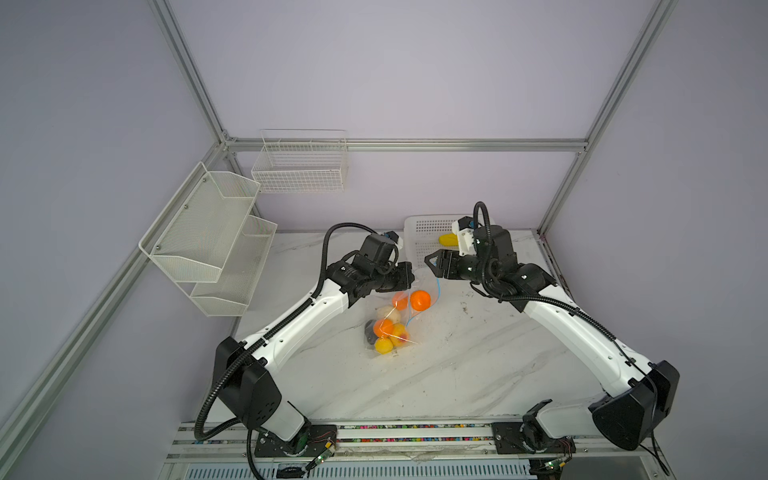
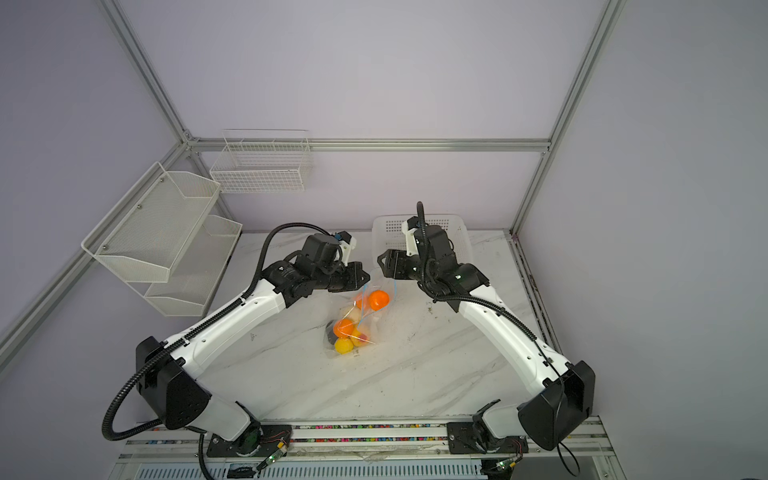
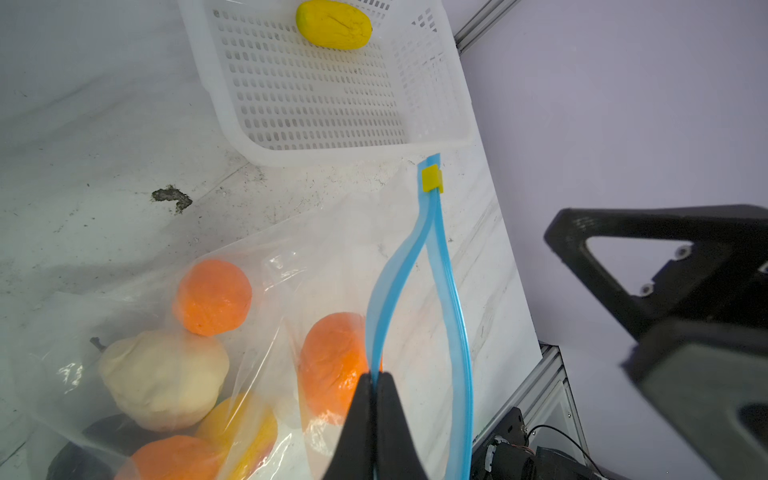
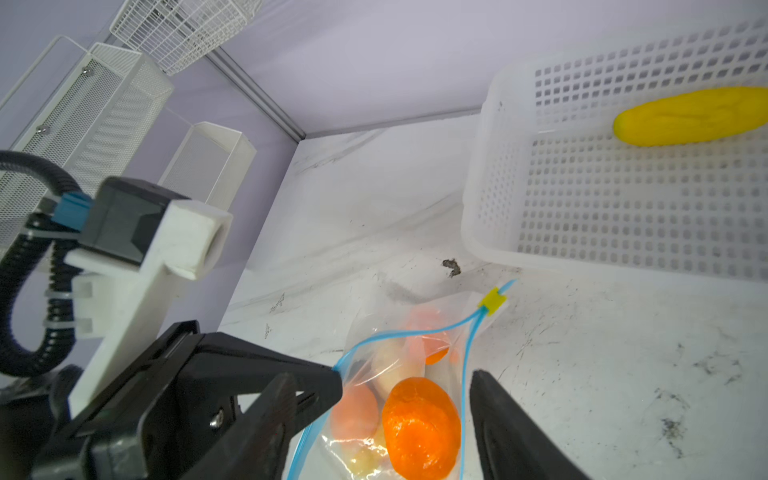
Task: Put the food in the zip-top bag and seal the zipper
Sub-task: 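Move the right gripper back over the basket toward the yellow mango, then lower the right gripper and grasp the yellow mango in the basket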
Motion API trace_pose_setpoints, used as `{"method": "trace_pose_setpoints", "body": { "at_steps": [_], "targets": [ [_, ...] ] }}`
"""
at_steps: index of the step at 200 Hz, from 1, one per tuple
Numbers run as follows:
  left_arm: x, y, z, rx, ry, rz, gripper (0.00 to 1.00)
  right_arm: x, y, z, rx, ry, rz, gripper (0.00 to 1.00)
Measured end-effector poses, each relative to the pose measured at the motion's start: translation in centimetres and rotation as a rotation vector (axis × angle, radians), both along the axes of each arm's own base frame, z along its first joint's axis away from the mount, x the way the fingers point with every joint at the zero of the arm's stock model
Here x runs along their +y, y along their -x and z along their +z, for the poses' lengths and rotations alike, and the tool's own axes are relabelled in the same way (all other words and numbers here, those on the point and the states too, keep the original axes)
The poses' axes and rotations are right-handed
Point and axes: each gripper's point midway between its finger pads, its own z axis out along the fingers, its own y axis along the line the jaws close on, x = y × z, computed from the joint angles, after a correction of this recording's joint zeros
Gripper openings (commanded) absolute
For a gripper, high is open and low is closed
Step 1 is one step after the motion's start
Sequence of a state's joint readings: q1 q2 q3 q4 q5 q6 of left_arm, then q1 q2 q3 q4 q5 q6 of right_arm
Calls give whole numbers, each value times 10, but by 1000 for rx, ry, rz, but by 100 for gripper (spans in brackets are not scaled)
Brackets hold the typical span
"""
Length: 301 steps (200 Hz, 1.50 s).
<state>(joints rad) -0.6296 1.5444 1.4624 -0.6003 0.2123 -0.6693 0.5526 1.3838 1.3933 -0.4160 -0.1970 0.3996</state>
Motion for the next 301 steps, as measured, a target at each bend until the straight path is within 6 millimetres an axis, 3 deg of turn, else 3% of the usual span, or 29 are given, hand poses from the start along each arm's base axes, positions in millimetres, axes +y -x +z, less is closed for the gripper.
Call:
{"method": "trace_pose_setpoints", "body": {
  "at_steps": [21, 41, 59, 103, 136, 164, 207, 243, 301],
  "targets": [
    [0, 0, 0, 0, 0, 0, 0, -10, -15, 4, -40, 36, -47, 69],
    [0, 0, 0, 0, 0, 0, 0, -21, -41, -10, -41, 86, -104, 69],
    [0, 0, 0, 0, 0, 0, 0, -32, -72, -35, -19, 143, -151, 69],
    [0, 0, 0, -1, -1, -2, 0, -76, -152, -118, 72, 293, -261, 68],
    [0, 0, 0, -4, -3, -7, 0, -93, -187, -161, 89, 396, -288, 68],
    [-1, 1, 0, -2, 1, -13, 0, -96, -206, -172, 56, 439, -273, 69],
    [-2, 2, 0, 3, 4, -20, 0, -103, -249, -169, -31, 471, -266, 69],
    [-3, 1, -5, 14, -4, -20, 0, -112, -282, -187, -47, 476, -273, 70],
    [-3, -1, -22, 53, -34, -16, 0, -116, -311, -209, -62, 458, -243, 73]
  ]
}}
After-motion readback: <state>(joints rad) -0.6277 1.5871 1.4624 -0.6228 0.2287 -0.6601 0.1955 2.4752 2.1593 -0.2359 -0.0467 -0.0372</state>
